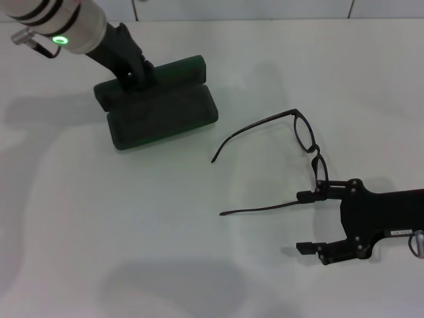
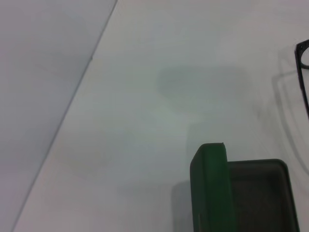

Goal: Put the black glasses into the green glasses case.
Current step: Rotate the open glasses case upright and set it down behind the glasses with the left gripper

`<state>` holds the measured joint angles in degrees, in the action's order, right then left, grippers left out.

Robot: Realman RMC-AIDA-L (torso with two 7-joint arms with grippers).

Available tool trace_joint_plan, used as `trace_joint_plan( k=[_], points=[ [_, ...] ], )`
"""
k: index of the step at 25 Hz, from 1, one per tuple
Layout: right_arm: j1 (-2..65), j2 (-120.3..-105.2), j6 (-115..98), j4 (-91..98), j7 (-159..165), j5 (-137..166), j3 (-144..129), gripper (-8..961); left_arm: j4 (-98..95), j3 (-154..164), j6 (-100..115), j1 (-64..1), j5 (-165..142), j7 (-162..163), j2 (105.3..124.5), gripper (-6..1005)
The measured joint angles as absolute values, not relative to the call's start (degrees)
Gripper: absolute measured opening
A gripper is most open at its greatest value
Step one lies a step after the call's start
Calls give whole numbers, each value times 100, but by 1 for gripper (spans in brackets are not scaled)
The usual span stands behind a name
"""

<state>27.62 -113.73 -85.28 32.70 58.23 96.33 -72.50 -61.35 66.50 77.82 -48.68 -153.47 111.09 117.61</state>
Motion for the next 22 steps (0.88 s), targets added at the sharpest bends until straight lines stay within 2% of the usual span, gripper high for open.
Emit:
trace_joint_plan(
  k=[10, 22],
  points=[
    [2690, -11373, -8558, 3270, 5818, 9632, -7252, 823, -6137, 7115, 7746, -4877, -15307, 11101, 11931, 202],
    [2680, -11373, -8552, 3270, 5818, 9633, -7276, 814, -6164, 7329, 7805, -4867, -15236, 11116, 11956, 204]
  ],
)
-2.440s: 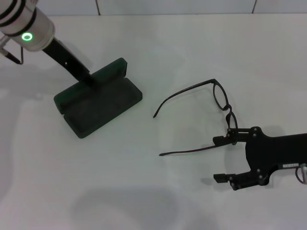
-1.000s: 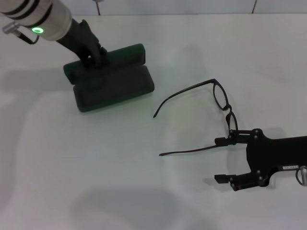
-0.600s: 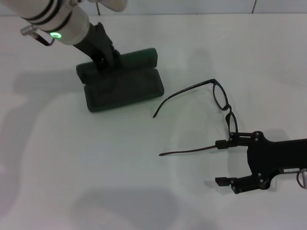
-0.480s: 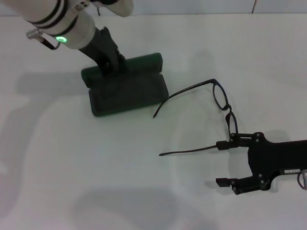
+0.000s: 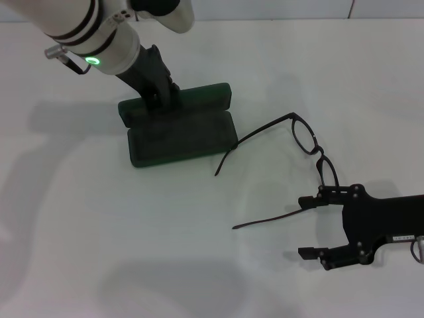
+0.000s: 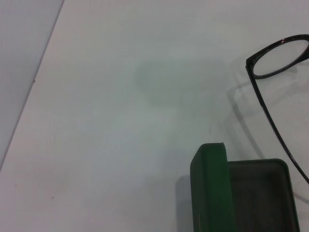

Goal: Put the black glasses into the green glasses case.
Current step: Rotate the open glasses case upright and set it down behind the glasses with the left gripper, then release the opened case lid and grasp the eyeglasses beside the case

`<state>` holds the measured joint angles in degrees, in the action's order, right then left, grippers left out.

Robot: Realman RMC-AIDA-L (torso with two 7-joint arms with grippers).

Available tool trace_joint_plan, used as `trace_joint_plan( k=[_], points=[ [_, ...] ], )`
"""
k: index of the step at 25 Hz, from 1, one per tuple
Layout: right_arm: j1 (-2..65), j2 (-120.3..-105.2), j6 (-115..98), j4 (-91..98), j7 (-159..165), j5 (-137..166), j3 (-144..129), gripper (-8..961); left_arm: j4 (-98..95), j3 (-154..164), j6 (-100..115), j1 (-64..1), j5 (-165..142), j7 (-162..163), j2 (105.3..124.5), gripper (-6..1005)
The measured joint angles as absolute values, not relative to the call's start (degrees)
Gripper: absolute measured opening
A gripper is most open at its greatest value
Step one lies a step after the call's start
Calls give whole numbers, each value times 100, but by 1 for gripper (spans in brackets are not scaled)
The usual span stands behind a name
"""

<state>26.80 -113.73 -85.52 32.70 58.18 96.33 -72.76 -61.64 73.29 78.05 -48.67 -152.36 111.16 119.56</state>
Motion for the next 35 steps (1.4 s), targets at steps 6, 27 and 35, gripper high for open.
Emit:
trace_joint_plan(
  k=[6, 27, 35],
  points=[
    [2674, -11373, -8552, 3270, 5818, 9632, -7277, 813, -6186, 7466, 7801, -4838, -15300, 11162, 11954, 205],
    [2895, -11270, -8657, 3422, 7086, 9600, -7051, 811, -5494, 4541, 9396, -4063, -12568, 10673, 11371, 564],
    [3538, -10750, -8738, 4016, 9883, 9936, -6928, 811, -5133, 4304, 9664, -2187, -11000, 9006, 11156, 674]
  ],
)
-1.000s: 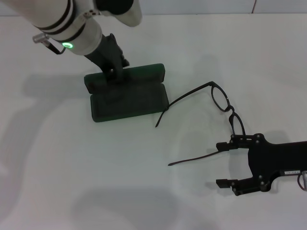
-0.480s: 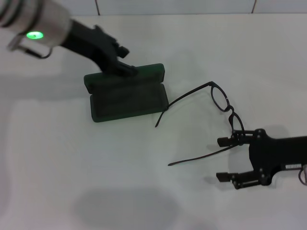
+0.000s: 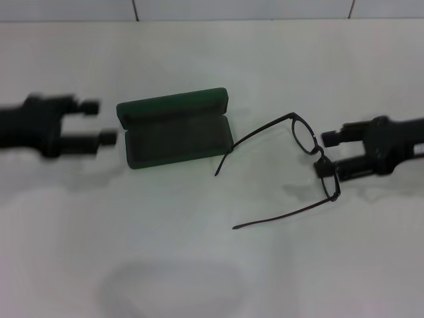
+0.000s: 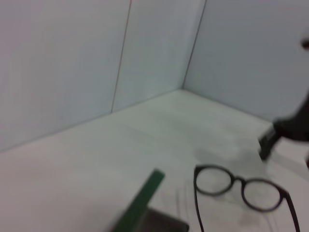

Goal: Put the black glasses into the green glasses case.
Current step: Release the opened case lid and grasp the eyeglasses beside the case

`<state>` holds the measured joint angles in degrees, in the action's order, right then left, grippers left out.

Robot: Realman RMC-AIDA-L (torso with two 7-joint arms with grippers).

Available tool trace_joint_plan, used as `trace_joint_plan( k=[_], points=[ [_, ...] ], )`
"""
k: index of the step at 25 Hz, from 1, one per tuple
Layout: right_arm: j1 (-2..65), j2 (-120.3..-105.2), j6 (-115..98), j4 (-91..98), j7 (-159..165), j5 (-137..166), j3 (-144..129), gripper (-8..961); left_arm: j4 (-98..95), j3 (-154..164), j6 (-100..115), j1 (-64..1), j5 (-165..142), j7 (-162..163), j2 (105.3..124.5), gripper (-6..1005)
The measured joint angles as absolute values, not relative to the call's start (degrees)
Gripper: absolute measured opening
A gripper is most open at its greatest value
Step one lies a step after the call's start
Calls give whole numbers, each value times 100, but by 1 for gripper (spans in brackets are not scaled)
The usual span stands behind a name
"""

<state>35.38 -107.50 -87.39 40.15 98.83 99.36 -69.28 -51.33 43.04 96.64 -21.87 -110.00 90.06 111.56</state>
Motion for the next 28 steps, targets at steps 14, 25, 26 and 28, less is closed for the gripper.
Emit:
trace_joint_plan(
  k=[14, 25, 26, 28],
  points=[
    [5932, -10567, -9207, 3916, 14642, 13345, -6962, 810, -4529, 4308, 9709, -1262, -11357, 7494, 11492, 889],
    [6959, -11242, -8746, 3326, 15666, 14795, -6946, 791, -4557, 4329, 9743, -1241, -11495, 7136, 11506, 888],
    [6982, -11267, -8730, 3303, 15702, 14809, -6954, 788, -4557, 4330, 9743, -1243, -11498, 7124, 11504, 888],
    [7036, -11334, -8691, 3283, 15815, 14865, -6968, 782, -4557, 4332, 9744, -1247, -11503, 7103, 11497, 888]
  ],
)
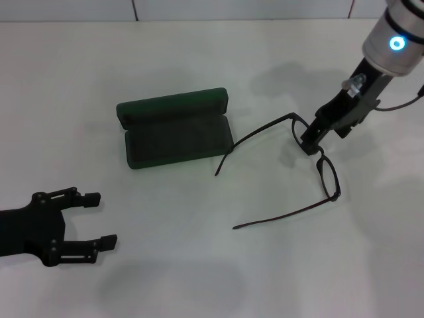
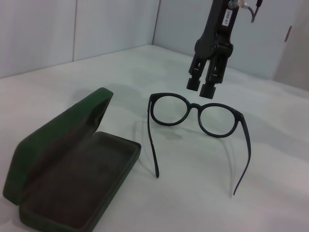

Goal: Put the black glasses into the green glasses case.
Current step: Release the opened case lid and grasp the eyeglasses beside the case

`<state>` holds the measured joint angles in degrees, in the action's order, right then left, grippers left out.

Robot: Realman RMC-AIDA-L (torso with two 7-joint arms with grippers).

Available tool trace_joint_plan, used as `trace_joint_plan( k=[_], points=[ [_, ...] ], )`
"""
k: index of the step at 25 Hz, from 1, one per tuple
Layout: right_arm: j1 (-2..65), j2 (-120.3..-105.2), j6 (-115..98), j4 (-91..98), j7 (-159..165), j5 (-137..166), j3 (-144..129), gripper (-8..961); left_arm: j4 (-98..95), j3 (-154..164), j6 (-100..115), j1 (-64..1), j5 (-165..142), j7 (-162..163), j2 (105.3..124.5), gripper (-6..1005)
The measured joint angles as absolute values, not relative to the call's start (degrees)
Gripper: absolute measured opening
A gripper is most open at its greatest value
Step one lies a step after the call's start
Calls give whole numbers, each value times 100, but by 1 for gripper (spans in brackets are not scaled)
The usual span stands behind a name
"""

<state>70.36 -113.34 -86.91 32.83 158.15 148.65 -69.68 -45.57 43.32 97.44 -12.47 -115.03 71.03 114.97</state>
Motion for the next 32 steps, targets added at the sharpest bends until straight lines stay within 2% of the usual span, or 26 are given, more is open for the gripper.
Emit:
trace_joint_plan(
  k=[5, 10, 32],
  points=[
    [7073, -11484, -8518, 3272, 16010, 14986, -6977, 768, -4561, 4320, 9748, -1247, -11505, 7091, 11488, 888],
    [7031, -11569, -8287, 3178, 16130, 15157, -6981, 755, -4562, 4326, 9747, -1268, -11506, 7089, 11487, 888],
    [6851, -11619, -8171, 3004, 16282, 14930, -7053, 694, -4562, 4308, 9694, -1355, -11506, 7034, 11508, 887]
  ],
)
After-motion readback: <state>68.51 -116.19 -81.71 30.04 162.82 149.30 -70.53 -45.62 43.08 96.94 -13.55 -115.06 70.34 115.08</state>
